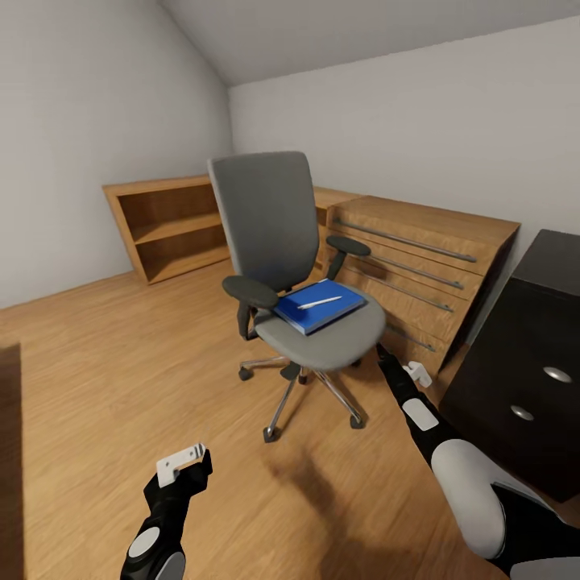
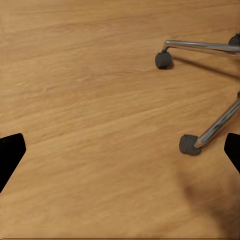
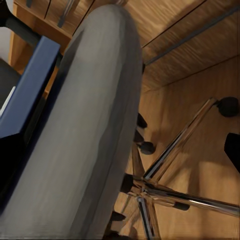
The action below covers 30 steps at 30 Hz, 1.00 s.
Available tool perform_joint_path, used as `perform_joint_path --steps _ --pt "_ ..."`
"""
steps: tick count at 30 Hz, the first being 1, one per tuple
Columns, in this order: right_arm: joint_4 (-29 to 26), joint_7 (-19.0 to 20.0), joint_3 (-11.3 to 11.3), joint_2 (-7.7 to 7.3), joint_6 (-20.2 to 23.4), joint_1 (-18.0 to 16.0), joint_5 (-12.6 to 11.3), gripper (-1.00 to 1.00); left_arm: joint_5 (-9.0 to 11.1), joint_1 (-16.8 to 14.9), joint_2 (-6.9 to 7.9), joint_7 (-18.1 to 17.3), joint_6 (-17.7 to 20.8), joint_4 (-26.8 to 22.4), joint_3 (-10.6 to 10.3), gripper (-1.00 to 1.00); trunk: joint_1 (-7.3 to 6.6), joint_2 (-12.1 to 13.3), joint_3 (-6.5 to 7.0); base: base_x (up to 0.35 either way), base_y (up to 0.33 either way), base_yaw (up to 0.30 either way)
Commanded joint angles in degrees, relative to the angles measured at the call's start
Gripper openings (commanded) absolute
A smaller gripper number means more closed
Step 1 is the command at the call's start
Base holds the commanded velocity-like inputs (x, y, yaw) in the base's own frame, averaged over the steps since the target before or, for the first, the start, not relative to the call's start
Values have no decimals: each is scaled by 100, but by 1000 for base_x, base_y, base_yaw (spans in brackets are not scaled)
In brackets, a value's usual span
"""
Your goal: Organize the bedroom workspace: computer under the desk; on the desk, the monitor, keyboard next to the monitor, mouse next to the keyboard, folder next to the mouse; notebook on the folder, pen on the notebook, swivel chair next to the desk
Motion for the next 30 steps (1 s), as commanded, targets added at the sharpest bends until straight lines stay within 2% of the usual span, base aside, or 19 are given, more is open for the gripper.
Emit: perform_joint_path --steps 1,17,22,30 --pt "13 39 -3 -1 -6 -5 -56 100 17 -5 6 43 25 -9 -14 100 -3 -2 -5 -81 0 0" --pt "13 39 19 19 -63 -4 -47 100 16 -5 6 43 25 -9 -18 100 -3 -2 -3 -15 0 21" --pt "13 39 23 186 -155 -5 -25 100 17 -5 6 42 25 -8 -21 100 -3 -2 8 0 0 198" --pt "13 39 24 216 -160 -5 -21 100 17 -5 6 43 25 -9 -21 100 -3 -2 19 0 0 89"
